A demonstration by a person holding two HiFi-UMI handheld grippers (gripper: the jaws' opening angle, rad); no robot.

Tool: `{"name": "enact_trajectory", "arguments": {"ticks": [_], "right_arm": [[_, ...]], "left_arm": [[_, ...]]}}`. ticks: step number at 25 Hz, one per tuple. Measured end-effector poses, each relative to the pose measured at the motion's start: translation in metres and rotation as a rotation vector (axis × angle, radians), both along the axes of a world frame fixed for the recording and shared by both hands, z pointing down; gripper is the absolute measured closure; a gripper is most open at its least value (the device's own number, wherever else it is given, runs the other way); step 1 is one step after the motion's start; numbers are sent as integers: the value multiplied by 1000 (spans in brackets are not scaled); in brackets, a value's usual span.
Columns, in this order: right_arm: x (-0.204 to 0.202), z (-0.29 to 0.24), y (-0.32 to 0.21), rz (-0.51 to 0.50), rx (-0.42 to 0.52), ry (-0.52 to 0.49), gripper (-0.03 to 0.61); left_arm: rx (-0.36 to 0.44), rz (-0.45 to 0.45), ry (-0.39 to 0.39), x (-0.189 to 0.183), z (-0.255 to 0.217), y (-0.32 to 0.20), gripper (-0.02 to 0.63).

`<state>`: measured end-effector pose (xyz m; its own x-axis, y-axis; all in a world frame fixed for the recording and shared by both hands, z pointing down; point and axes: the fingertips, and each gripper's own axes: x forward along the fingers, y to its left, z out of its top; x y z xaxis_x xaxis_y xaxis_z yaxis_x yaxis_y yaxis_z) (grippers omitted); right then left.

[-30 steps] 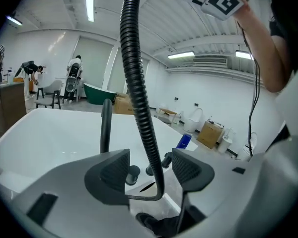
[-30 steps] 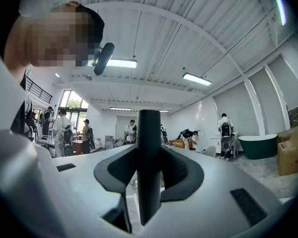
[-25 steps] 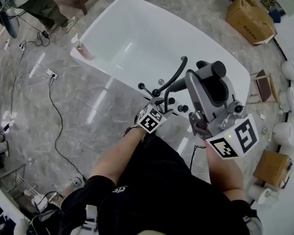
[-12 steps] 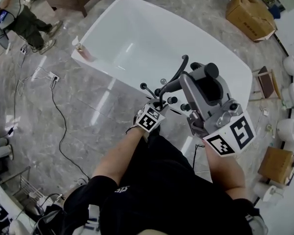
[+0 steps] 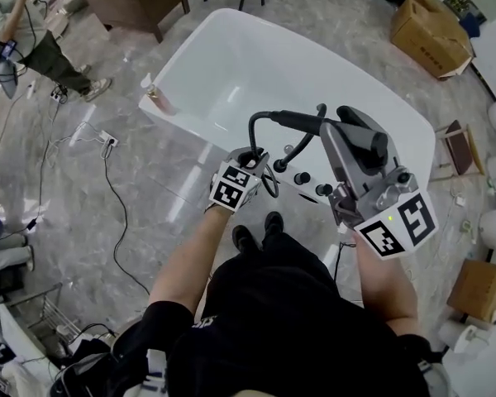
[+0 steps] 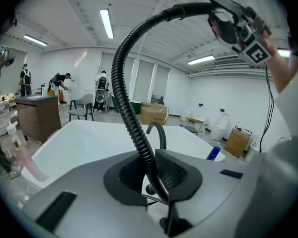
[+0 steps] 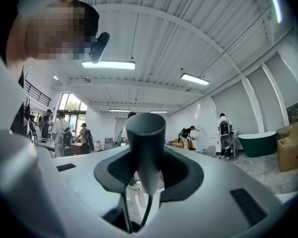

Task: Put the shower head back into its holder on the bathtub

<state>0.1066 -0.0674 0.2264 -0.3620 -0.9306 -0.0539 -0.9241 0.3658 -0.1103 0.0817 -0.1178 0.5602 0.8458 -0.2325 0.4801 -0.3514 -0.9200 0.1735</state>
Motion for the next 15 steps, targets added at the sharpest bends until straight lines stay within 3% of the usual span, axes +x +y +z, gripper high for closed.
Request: {"name": "enact_trajectory", "arguments": {"ticks": [6,15], "right_arm": [[-1,-3,3,2,15,-3,439],[29,5,-3,5,-8,-24,440]], "left_arm": [[120,-70,63,-22,-77,-38,557],[117,-138,37,-32,-86,-69,560]]}}
